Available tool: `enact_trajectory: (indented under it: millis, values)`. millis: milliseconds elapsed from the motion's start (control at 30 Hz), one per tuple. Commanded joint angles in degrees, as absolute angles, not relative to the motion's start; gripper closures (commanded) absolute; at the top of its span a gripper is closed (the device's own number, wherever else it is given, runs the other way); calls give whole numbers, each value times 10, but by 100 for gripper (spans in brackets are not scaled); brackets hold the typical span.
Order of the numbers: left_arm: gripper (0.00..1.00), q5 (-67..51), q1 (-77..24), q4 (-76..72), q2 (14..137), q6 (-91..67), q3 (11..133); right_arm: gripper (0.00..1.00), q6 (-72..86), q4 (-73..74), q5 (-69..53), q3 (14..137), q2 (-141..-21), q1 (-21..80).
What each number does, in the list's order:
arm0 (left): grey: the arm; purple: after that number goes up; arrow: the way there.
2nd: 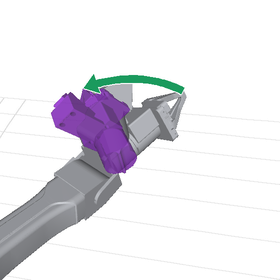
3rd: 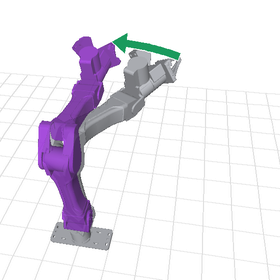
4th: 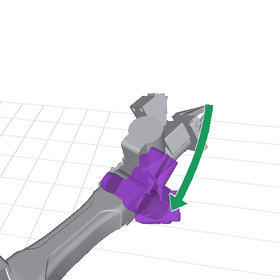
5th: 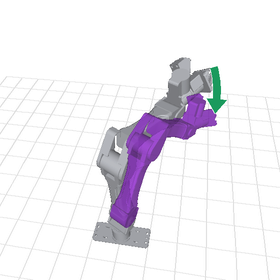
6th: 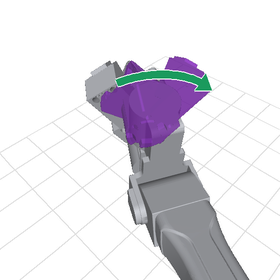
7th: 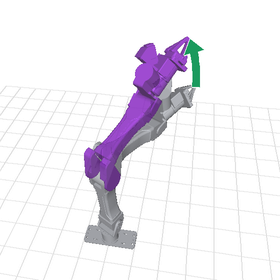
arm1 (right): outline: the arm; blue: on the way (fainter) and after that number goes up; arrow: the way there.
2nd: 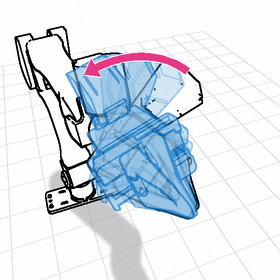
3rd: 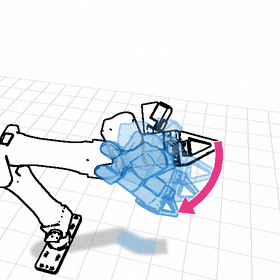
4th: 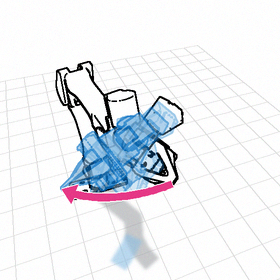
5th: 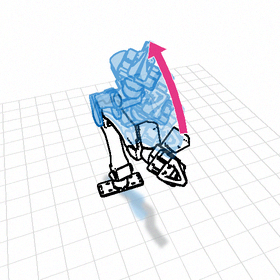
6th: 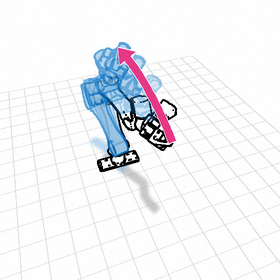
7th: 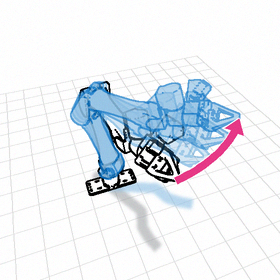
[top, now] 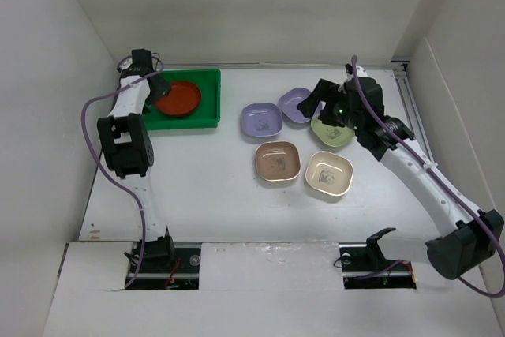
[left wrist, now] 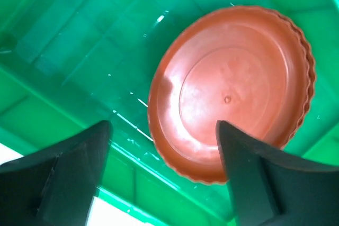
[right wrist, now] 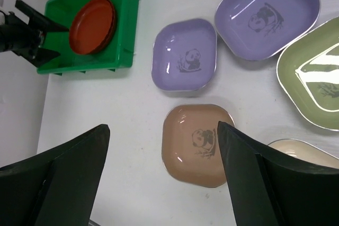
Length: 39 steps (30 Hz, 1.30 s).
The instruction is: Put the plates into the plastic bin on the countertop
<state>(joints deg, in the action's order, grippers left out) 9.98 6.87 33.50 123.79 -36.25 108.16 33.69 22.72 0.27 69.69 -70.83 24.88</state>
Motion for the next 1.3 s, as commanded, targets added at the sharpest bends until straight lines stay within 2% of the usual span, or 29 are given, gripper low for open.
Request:
enact_trajectory:
  millis: [0,67,367,600,833,967,1067,1100,1133,1267]
  values:
    - [10,49,69,317,1160,-353,1088,12,323,200,-24,681,-702,236]
    - [0,26,69,312,1136,-346,1088,10,318,186,-42,673,-716,236]
    - [0,22,40,366,1026,-303,1121,12,319,192,-1,650,-818,272]
    - [0,0,40,332,885,-287,993,18,324,180,23,602,-874,288]
    - [0,-24,40,287,802,-276,849,29,330,150,28,588,-943,299]
    - [0,-24,40,280,782,-271,820,39,325,139,28,593,-971,304]
    - [0,-24,40,275,776,-271,813,58,325,139,28,606,-989,304]
    - [0,-24,40,275,776,-271,807,74,325,134,28,606,-997,304]
    - [0,-24,40,275,776,-271,807,80,325,134,28,606,-997,309]
    - [0,-32,40,275,770,-271,794,91,325,148,35,606,-991,321]
